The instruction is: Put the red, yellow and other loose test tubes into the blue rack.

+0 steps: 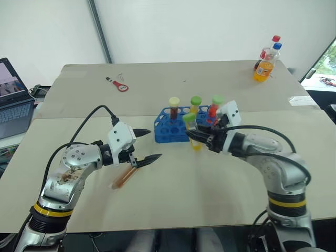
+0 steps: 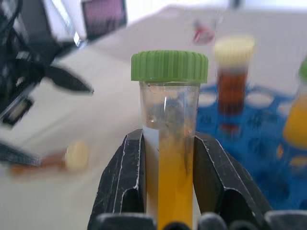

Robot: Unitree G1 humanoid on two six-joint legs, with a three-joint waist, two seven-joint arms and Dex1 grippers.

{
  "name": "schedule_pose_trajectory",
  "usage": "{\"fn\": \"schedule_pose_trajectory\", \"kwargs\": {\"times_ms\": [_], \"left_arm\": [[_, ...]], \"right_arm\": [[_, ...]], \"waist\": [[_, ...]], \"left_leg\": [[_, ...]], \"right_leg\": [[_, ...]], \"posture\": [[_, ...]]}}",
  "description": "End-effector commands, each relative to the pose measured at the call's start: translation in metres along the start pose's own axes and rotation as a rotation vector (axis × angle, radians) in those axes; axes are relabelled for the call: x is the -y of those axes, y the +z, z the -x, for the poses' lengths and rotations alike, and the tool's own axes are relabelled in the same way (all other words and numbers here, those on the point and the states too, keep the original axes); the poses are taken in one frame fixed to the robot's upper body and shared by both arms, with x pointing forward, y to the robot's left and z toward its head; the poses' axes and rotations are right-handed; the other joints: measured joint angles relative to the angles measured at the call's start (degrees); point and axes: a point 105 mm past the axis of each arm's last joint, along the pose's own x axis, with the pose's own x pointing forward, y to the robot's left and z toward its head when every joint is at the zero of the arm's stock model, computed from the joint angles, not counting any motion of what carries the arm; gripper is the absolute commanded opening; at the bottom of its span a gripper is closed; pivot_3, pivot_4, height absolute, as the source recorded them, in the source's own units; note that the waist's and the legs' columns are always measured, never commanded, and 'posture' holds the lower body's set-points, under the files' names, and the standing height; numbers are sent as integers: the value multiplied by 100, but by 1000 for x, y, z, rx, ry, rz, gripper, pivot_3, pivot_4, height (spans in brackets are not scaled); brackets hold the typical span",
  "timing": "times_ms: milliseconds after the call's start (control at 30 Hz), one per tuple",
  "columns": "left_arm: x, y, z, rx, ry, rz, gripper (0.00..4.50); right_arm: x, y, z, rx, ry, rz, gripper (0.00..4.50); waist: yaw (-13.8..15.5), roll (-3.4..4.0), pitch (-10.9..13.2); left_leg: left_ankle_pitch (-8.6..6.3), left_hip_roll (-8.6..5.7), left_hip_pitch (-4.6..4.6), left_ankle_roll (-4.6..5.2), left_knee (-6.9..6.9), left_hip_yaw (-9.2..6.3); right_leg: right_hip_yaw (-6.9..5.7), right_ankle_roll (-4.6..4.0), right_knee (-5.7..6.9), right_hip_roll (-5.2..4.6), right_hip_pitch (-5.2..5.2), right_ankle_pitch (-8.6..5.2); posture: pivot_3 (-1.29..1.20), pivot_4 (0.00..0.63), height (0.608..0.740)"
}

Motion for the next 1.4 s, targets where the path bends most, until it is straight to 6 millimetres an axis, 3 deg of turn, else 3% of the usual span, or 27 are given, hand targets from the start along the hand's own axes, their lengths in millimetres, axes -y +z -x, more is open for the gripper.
{"fn": "schedule_pose_trajectory", "kwargs": {"times_ms": [33,267,533,700,967,1200,1267,1400], "left_arm": [[-1,17,-2,50,-20,-8,4500],[1,38,-9,84,-70,29,4500],[6,44,-12,74,-84,20,4500],[7,45,-12,66,-84,20,4500],[5,44,-10,57,-72,20,4500],[1,40,-8,55,-43,37,4500],[0,39,-8,55,-39,42,4500],[-3,39,-7,59,-23,54,4500]], "right_arm": [[11,24,-5,192,-133,156,942],[18,11,-26,323,-276,251,933],[16,-10,-44,326,-312,264,930],[18,-14,-52,331,-334,260,930],[15,-18,-58,345,-354,240,926],[16,-24,-51,369,-383,186,924],[18,-25,-48,368,-393,167,1959],[20,-28,-42,352,-400,175,3302]], "waist": [[-18,0,0],[-175,0,-1],[-327,0,-1],[-322,1,-2],[-324,1,-2],[-322,1,-2],[-322,1,-2],[-321,1,-2]], "left_leg": [[0,-1,-1,0,0,1],[10,4,-13,-17,-12,5],[11,6,-16,-19,-15,6],[11,6,-12,-19,-15,5],[13,6,-9,-21,-14,5],[13,7,-10,-22,-15,5],[13,7,-10,-22,-15,5],[13,7,-10,-22,-15,5]], "right_leg": [[1,0,0,0,-2,0],[6,-6,22,5,-39,3],[11,-8,29,10,-53,5],[16,-9,33,13,-53,5],[19,-10,62,13,-55,6],[21,-10,63,15,-57,6],[21,-10,63,15,-57,6],[21,-10,63,15,-57,6]], "posture": [[0,150,740],[0,150,740],[0,150,740],[0,150,740],[0,150,740],[0,150,740],[0,150,740],[0,150,740]]}}
